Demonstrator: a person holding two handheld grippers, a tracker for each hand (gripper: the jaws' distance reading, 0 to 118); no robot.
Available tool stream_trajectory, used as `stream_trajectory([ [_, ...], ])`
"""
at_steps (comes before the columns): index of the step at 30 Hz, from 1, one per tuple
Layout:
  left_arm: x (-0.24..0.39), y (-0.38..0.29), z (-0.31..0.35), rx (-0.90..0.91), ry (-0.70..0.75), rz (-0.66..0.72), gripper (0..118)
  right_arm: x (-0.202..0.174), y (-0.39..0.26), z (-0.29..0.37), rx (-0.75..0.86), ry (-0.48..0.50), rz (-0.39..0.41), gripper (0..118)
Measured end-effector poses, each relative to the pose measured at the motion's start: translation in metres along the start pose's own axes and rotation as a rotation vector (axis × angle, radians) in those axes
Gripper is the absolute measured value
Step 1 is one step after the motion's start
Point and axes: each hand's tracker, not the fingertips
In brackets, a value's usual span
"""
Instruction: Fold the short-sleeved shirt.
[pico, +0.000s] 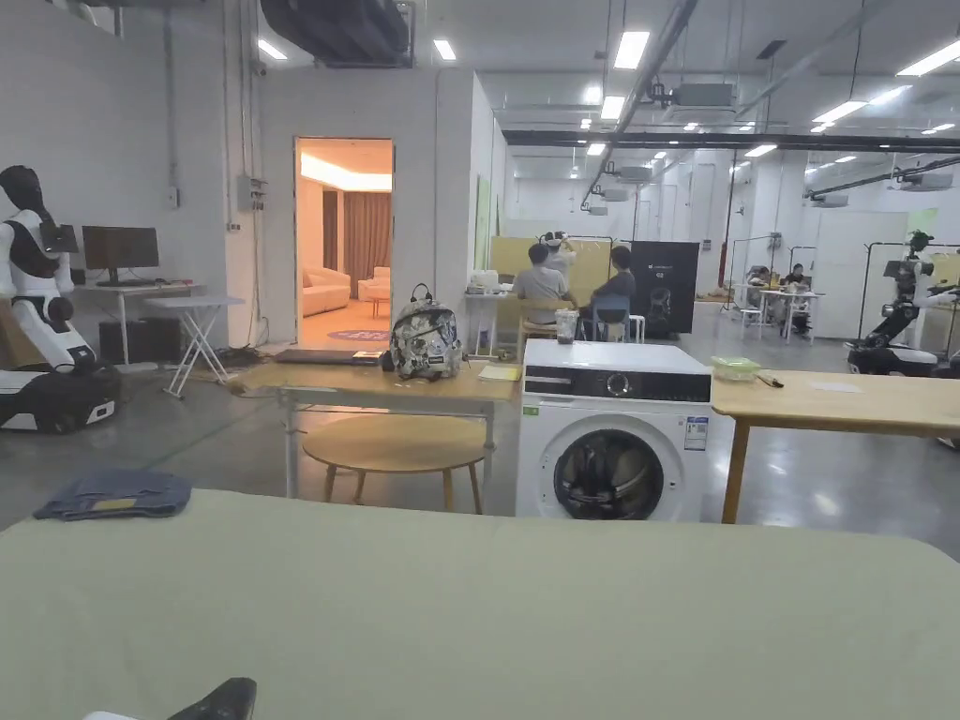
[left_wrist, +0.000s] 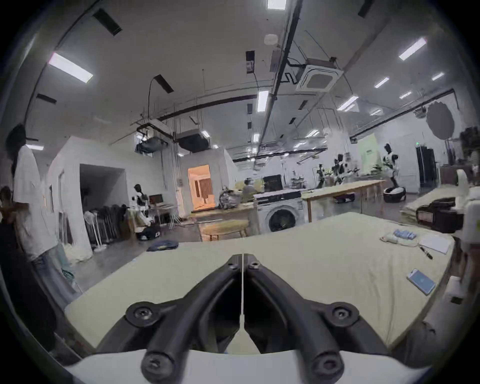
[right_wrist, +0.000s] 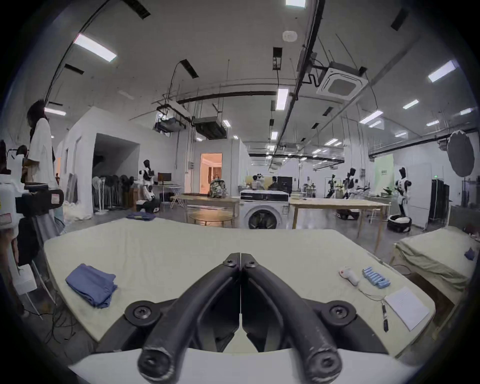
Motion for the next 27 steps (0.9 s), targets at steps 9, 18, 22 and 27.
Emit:
stream_trajectory([
  [9, -0.002, 0.003, 0.003, 0.011, -0.041, 0.060, 0, 0.007, -0.010, 0.006, -0.017, -0.021, -0.032, 0],
  [18, -0.001, 0.004, 0.002, 0.021, -0.034, 0.060, 0, 0.003, -0.008, 0.005, -0.020, -0.026, -0.010, 0],
  [22, -0.005, 0.003, 0.002, 0.022, -0.035, 0.096, 0, 0.004, -0.008, 0.004, -0.021, -0.026, -0.015, 0],
  [27, -0.007, 0.002, 0.002, 0.023, -0.035, 0.110, 0, 0.005, -0.008, 0.002, -0.022, -0.037, -0.021, 0],
])
